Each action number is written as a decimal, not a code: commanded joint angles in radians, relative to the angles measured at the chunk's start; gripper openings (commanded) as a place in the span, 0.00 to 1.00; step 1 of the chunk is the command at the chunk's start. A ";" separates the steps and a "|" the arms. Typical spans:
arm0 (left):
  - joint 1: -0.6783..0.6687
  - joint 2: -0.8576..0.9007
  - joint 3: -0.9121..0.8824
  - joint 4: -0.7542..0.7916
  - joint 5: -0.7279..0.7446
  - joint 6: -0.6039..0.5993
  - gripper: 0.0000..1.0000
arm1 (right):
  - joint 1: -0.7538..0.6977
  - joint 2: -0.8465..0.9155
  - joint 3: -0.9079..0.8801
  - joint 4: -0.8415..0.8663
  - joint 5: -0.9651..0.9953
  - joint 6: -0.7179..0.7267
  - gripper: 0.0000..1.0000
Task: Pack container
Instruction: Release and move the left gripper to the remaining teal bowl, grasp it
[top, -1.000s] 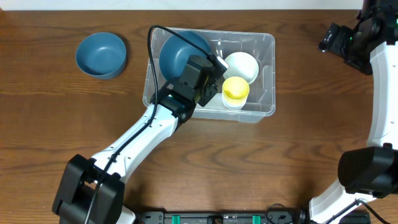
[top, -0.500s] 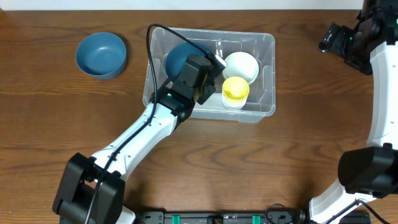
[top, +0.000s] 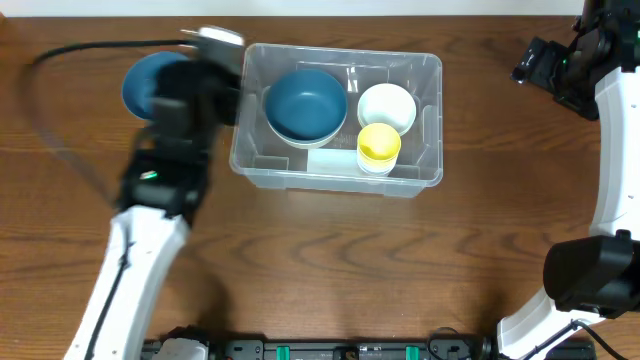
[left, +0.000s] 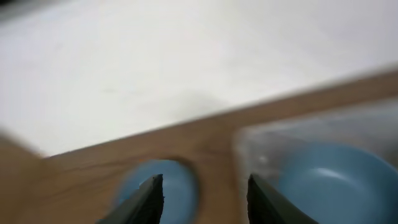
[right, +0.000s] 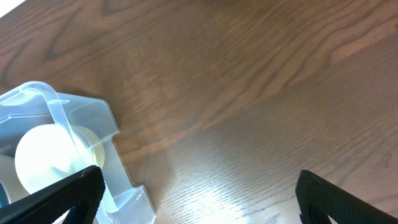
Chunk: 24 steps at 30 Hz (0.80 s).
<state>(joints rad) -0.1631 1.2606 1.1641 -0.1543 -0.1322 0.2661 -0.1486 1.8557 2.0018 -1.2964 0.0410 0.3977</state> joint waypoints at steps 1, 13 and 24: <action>0.112 0.040 0.005 -0.012 -0.001 -0.017 0.44 | -0.002 -0.015 0.012 0.000 0.008 -0.002 0.99; 0.224 0.352 0.005 0.105 0.117 -0.016 0.44 | -0.002 -0.015 0.012 0.000 0.008 -0.002 0.99; 0.225 0.553 0.005 0.130 0.118 0.130 0.44 | -0.001 -0.015 0.012 0.000 0.008 -0.002 0.99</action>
<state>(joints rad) 0.0563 1.7744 1.1698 -0.0273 -0.0250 0.3069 -0.1486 1.8557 2.0018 -1.2964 0.0414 0.3977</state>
